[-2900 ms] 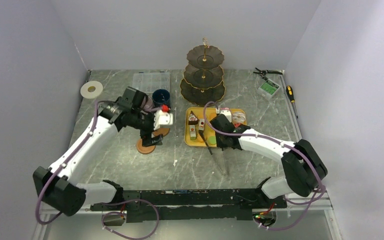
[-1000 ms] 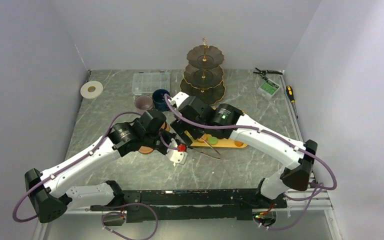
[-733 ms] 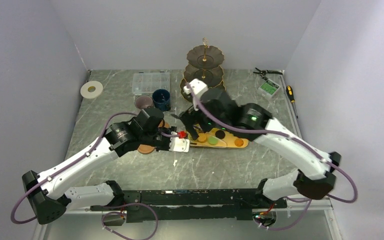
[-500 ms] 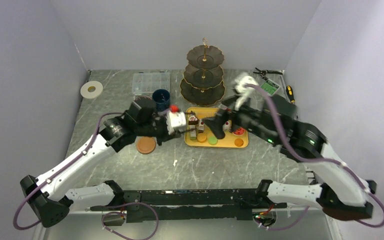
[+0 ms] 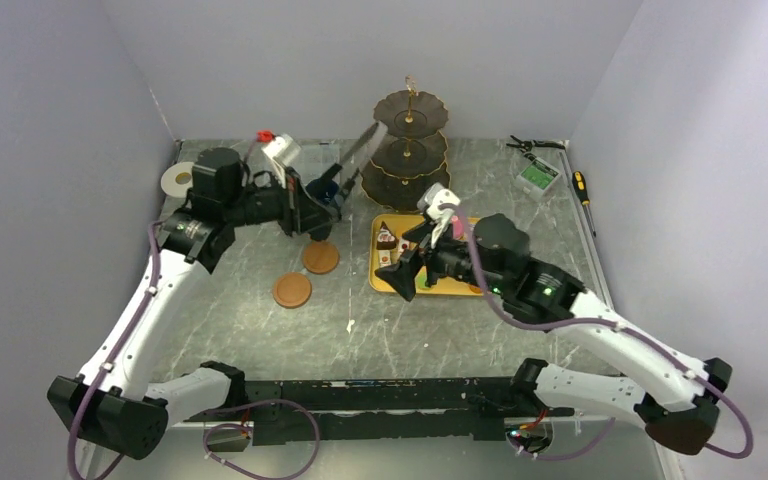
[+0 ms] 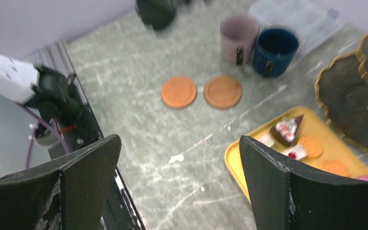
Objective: Serve the afternoon tea
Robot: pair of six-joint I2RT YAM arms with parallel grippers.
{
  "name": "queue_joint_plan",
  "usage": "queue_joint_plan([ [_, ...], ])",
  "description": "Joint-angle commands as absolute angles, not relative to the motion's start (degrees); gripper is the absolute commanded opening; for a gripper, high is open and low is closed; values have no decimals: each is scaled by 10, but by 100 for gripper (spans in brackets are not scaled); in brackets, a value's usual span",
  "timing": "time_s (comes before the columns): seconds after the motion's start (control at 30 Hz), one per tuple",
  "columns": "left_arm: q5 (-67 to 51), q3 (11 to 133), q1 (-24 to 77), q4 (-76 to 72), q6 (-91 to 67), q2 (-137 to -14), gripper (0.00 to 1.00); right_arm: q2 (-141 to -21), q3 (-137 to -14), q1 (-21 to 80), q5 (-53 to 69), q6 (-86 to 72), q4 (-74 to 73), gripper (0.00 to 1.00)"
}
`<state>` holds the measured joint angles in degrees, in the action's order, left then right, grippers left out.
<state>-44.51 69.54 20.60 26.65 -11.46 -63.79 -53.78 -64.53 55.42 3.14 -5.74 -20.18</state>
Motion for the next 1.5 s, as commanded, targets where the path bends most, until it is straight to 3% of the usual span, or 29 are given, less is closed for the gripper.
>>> queue_joint_plan([
  [0.0, -573, 733, 153, 173, -237, -638, 3, -535, -568, 464, 199, -85, -7, 99],
  [0.13, -643, 734, 148, 196, -197, -632, 3, -603, -597, 341, 397, -154, 54, 100],
  [0.27, -711, 723, 147, 177, -195, -638, 3, -676, -643, 326, 488, -172, 82, 100],
  [0.4, -752, 719, 148, 172, -186, -644, 3, -683, -612, 312, 540, -228, 199, 100],
  [0.53, -801, 715, 148, 168, -175, -651, 3, -666, -551, 310, 540, -267, 337, 100],
  [1.47, -769, 759, 205, 277, 13, -693, 3, -732, -568, 328, 504, -319, 434, 100],
])
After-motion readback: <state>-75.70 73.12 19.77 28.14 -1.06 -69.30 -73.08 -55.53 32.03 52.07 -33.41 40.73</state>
